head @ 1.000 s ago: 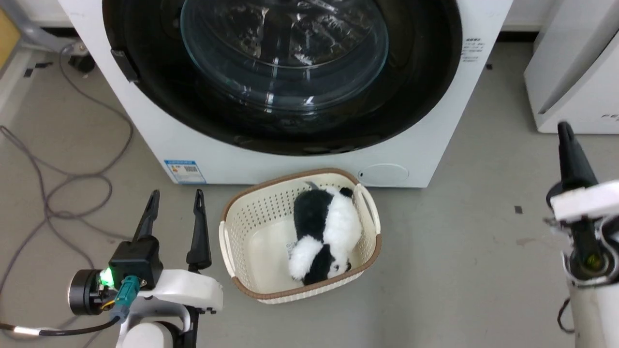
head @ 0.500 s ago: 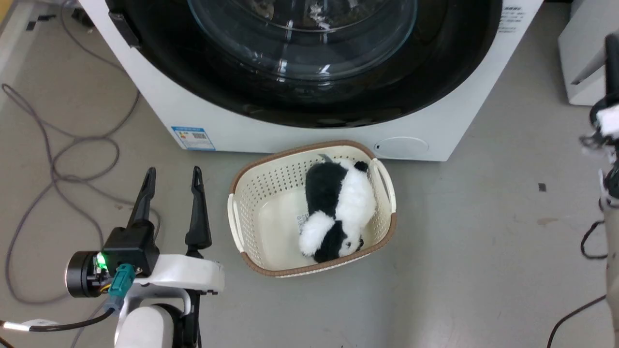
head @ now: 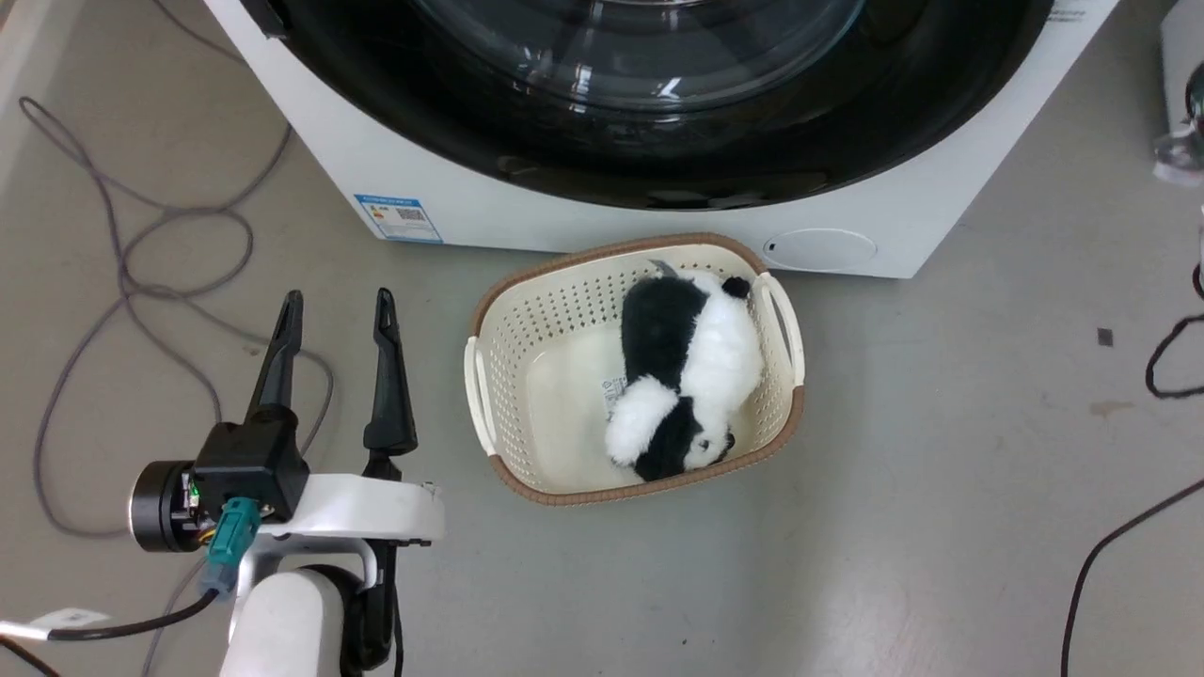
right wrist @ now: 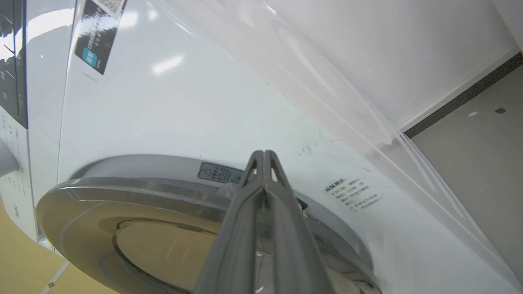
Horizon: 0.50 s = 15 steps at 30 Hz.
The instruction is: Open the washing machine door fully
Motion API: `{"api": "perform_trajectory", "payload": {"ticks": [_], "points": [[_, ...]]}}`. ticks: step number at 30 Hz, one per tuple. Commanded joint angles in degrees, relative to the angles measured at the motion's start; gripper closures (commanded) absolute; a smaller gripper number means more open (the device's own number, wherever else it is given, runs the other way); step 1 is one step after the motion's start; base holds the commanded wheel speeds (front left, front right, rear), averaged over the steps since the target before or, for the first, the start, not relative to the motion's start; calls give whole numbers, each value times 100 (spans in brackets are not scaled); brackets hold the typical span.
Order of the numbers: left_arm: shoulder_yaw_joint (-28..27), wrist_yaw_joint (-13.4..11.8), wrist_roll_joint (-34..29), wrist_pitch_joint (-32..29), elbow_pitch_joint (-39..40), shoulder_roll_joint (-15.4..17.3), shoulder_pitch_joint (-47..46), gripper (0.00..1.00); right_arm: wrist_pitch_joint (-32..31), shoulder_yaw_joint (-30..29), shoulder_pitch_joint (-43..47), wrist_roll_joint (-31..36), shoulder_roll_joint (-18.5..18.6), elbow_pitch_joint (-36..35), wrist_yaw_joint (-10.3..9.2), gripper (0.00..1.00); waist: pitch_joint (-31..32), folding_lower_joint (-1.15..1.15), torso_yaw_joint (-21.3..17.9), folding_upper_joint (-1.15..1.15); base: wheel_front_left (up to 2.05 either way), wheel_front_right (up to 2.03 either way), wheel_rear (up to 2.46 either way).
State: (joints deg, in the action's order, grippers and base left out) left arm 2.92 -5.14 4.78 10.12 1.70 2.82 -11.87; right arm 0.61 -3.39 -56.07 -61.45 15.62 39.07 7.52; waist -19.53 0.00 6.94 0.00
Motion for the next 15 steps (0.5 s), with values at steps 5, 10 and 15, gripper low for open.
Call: {"api": "perform_trajectory", "payload": {"ticks": [5,10,15], "points": [[76,-91,94,107,28,6,-178,0,-6,198,-622,-271,154,404,-2,100,-161,0,134,0,0,0,0],[103,-149,138,167,49,6,-222,0,-54,333,-909,-494,210,650,-2,100,-279,0,209,0,0,0,0],[89,-171,150,227,42,6,-303,0,-277,531,-1141,-726,249,834,-2,100,-383,0,245,0,0,0,0]]}}
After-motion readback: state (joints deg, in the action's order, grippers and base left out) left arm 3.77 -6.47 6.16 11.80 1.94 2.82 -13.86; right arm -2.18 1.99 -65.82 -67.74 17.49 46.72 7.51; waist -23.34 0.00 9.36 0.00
